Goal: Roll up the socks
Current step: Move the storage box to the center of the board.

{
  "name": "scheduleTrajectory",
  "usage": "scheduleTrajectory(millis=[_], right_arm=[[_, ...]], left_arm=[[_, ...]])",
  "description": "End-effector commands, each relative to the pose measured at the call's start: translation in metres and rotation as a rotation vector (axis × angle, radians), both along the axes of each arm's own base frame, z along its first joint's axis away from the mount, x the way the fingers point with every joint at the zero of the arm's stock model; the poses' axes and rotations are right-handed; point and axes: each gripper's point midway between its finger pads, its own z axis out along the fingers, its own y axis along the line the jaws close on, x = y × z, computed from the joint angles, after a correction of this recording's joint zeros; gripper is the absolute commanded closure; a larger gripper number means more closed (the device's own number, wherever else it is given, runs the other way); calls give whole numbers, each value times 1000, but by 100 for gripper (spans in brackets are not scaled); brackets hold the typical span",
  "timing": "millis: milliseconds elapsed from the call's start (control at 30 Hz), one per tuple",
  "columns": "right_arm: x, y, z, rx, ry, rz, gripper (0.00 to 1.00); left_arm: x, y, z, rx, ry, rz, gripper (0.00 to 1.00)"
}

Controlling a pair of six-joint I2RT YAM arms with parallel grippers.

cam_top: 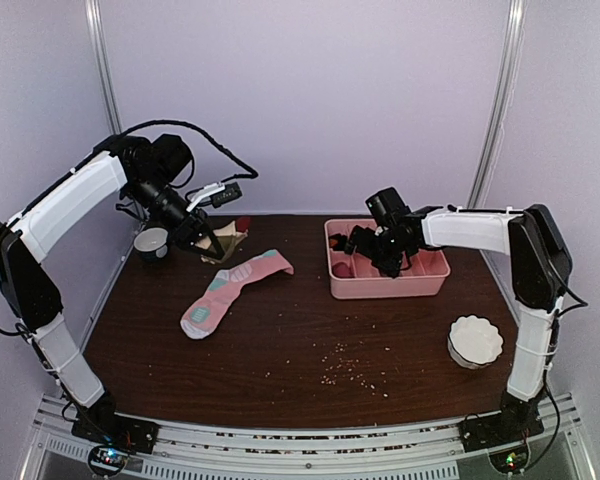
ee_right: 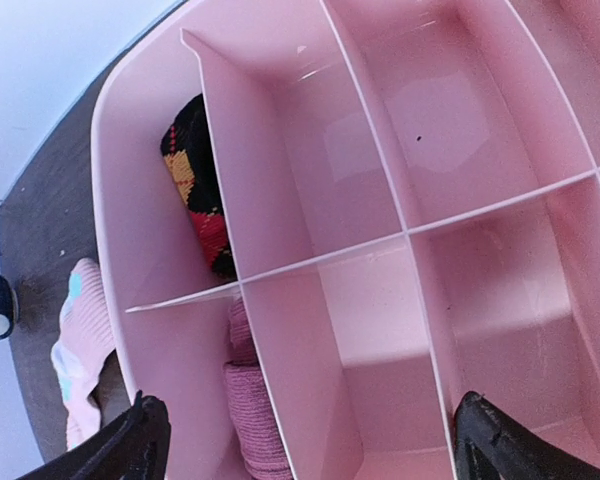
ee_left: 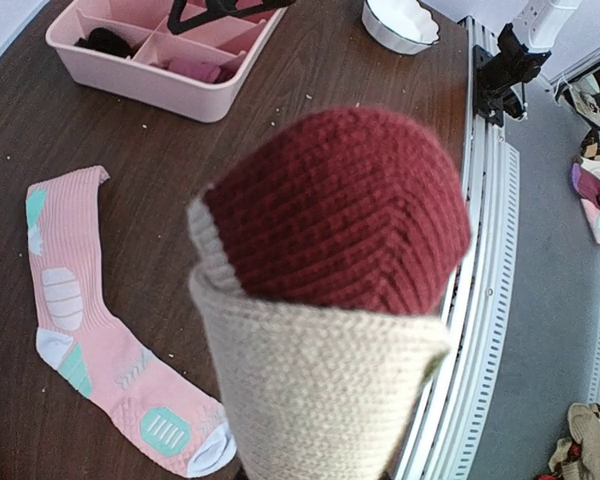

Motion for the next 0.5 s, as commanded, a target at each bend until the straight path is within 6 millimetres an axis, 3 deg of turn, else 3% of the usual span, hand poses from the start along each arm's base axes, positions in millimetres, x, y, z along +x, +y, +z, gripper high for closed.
scheduleTrajectory(millis=[0,100,233,367,467], right_arm=[[-9,20,11,83,9,-26,0],[-16,5,42,87,-122,-70,1],[-29,-11,99,48,-404,-85,1],[-40,-4,154,49,-585,-9,0],[-53,16,195,333,-751,99,0]], left_arm=[[-4,-1,3,-25,-3,-31,100],[-10,-6,0,-56,40,-71,100],[-13,-16,3,-115,88,-114,100],[-7,-27,16,-189,96,-134,100],[-3,-38,27,-256,119,-146,100]])
